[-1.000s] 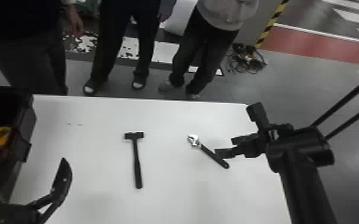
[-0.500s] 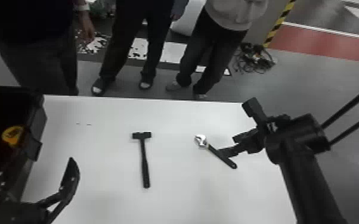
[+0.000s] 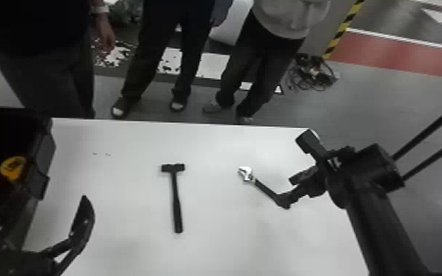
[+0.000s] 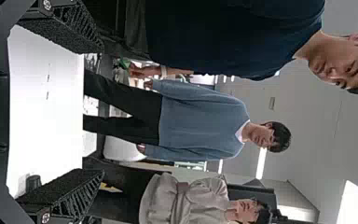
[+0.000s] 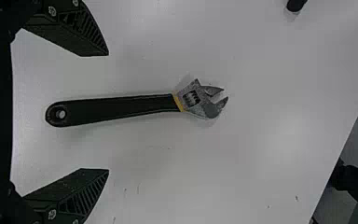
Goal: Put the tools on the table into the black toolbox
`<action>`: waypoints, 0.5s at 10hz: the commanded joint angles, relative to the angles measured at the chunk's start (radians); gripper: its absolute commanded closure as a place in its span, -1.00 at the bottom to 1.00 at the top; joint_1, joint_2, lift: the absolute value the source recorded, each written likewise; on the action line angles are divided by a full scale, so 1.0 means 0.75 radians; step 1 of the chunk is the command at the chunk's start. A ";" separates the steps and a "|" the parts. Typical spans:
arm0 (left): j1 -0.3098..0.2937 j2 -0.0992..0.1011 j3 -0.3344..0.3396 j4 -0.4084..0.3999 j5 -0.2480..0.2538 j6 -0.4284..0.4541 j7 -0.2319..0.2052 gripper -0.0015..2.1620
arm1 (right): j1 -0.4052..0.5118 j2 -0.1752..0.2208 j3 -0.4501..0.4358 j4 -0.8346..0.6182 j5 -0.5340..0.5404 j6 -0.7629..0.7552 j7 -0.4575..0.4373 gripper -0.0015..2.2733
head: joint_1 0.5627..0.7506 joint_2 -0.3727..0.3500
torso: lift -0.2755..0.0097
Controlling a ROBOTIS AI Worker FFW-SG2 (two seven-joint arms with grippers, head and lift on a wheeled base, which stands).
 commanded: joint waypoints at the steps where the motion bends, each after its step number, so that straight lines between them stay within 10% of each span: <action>1: -0.002 0.000 0.000 0.002 -0.001 -0.001 0.000 -0.92 | -0.007 -0.004 0.022 0.017 0.027 -0.004 0.001 -0.91 | 0.41 -0.73 | 0.66; 5: -0.002 0.000 0.000 0.006 0.003 -0.001 0.000 -0.92 | -0.058 0.008 0.090 0.115 0.057 -0.004 -0.033 -0.90 | 0.41 -0.73 | 0.66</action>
